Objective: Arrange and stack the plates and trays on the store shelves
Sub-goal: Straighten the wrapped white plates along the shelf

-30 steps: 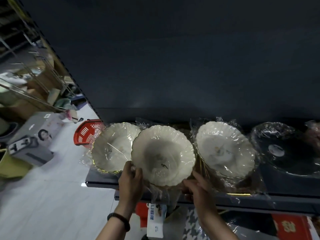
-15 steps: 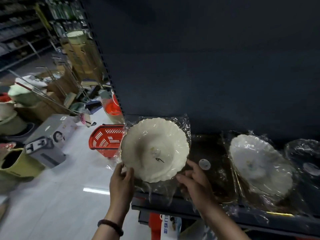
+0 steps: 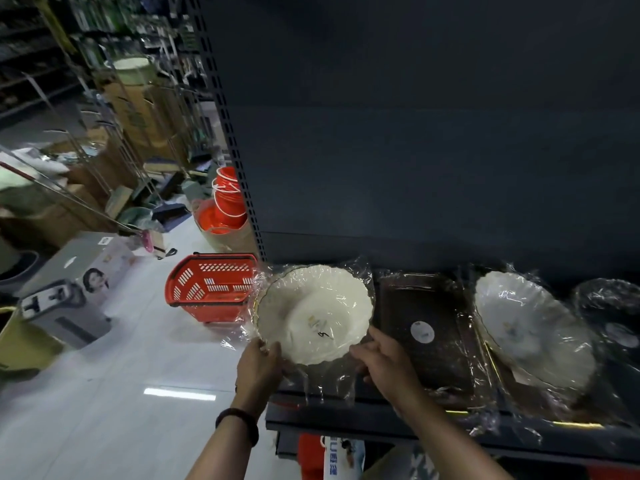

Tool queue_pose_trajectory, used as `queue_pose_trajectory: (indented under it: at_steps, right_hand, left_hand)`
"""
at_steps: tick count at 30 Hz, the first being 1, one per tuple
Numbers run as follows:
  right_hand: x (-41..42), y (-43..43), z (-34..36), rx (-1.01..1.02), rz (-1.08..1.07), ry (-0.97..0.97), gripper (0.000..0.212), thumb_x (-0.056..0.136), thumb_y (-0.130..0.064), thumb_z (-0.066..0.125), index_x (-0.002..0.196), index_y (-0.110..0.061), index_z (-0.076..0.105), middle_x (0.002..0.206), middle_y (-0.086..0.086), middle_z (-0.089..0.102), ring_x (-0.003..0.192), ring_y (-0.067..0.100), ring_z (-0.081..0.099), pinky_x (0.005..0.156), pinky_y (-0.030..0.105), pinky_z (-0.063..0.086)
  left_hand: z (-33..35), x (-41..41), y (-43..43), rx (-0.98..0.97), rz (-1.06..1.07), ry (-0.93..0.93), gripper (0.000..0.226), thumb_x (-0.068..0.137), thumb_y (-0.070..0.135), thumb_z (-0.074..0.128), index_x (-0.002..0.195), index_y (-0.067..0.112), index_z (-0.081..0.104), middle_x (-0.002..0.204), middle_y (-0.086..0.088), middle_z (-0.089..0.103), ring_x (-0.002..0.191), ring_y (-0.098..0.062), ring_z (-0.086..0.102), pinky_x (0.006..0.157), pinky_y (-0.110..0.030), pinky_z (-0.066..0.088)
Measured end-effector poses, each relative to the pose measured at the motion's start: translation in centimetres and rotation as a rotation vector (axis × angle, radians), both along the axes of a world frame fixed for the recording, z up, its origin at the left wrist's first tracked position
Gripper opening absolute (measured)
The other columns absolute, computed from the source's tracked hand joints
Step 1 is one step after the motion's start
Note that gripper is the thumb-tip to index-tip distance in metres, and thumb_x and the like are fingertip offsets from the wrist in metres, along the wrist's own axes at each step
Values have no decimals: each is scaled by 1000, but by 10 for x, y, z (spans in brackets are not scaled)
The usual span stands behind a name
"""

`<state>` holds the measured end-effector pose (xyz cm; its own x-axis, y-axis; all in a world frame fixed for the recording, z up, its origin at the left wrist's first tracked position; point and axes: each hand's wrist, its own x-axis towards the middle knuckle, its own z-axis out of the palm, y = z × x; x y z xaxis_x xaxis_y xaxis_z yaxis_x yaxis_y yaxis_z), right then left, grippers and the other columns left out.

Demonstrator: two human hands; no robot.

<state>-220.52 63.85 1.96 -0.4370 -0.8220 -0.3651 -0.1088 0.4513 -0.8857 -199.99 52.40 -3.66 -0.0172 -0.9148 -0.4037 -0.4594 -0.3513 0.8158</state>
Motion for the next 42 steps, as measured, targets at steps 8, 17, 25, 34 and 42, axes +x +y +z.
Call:
queue_pose_trajectory:
  at_steps: [8,17,25,34,42]
  right_hand:
    - [5,5,-22,38,184,763,71,102,-43,57,164,-25,28,168,-4,19,151,20,30,120,35,38]
    - [11,-1,-38,176,390,769,73,108,-49,41,169,-22,12,176,-7,-9,162,12,-9,129,31,1]
    - [17,-12,-44,326,471,788,77,107,-53,36,169,-21,3,176,-6,-18,162,19,-12,129,50,7]
    - [-1,-11,-42,221,474,604,80,103,-50,53,169,-26,15,177,-8,-2,162,19,5,129,45,16]
    - [-56,48,-12,-85,-4,335,32,99,-28,71,130,-37,66,117,-22,71,102,-13,67,82,10,54]
  left_hand:
    - [10,21,28,-605,-192,-433,62,90,28,81,141,10,52,136,-19,55,118,-39,55,93,-52,56]
    - [-25,23,26,-616,-392,-398,52,94,28,72,139,13,52,164,-21,36,147,-43,42,111,-59,51]
    - [-41,28,9,-574,-518,-559,47,98,41,66,136,15,54,168,-23,34,153,-44,33,114,-55,49]
    - [-42,26,0,-535,-528,-618,40,85,42,78,114,17,66,154,-26,48,135,-49,50,100,-56,56]
    - [33,-40,30,-636,-499,-507,24,94,43,72,118,39,67,124,7,69,116,-24,62,96,-49,45]
